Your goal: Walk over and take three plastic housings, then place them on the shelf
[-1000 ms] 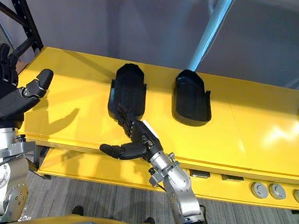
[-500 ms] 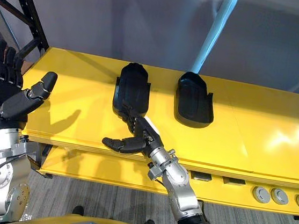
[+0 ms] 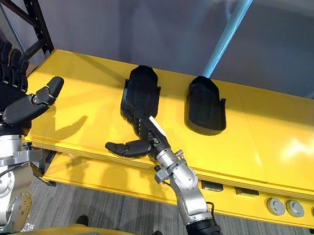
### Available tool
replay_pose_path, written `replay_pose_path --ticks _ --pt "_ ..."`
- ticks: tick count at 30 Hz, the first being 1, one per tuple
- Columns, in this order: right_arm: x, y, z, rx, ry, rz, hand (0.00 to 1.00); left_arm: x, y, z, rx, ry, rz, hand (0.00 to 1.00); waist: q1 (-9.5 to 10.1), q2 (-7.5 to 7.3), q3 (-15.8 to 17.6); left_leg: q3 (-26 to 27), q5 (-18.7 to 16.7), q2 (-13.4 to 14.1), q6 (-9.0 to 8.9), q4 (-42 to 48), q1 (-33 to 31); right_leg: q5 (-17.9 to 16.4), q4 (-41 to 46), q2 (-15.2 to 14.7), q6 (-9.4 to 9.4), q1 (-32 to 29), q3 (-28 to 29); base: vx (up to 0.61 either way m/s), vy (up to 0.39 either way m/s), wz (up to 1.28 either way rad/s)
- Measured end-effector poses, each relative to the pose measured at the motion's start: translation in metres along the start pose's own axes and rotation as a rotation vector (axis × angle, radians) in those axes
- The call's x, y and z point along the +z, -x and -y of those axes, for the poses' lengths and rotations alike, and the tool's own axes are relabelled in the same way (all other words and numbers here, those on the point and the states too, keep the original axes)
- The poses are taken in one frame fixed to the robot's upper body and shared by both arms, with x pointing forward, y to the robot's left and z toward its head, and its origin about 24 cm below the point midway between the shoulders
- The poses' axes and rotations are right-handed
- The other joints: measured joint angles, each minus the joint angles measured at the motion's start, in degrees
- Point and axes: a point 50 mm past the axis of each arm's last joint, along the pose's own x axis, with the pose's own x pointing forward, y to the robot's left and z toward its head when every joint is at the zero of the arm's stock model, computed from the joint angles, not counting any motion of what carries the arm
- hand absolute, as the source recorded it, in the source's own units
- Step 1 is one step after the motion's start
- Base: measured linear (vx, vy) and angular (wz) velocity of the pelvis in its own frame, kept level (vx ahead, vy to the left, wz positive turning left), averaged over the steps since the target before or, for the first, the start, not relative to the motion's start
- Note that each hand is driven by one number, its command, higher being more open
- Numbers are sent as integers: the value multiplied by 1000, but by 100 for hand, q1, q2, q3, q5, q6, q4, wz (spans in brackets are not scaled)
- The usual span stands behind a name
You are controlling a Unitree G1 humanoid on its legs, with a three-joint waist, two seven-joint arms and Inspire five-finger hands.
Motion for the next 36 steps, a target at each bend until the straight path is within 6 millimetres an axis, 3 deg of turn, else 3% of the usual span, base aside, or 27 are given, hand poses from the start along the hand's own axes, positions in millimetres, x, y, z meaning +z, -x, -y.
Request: replay_pose_path --ticks 4,9,15,22,31,36 --pt "52 13 -6 27 -18 262 100 0 0 0 -5 -2 1 100 -19 -22 -14 98 -28 3 -10 1 65 4 1 2 5 -5 99 0 0 -10" --pt "70 22 6 -67 -1 374 100 1 0 1 -26 2 4 100 -146 -65 -55 285 -79 5 -7 -1 168 2 -1 6 4 -19 264 -20 5 -18" --pt "57 43 15 -255 -61 329 100 0 1 4 -23 25 3 100 -295 2 -150 501 -138 8 -7 1 239 15 -2 21 24 -107 477 -2 8 -18" --pt "37 43 15 -325 -95 202 100 -2 2 7 -28 36 -6 100 -423 44 -146 625 -190 17 -14 1 311 18 -7 35 27 -119 588 2 3 -9" --pt "4 47 22 -467 -134 37 100 -7 4 13 -44 56 -40 100 -437 203 -48 627 -202 15 -14 2 267 17 -14 35 28 -159 586 0 0 0" --pt "-7 50 25 -561 -159 -4 100 -9 5 17 -56 67 -49 100 -443 215 -40 625 -208 15 -15 2 240 17 -15 35 28 -176 581 0 0 0"
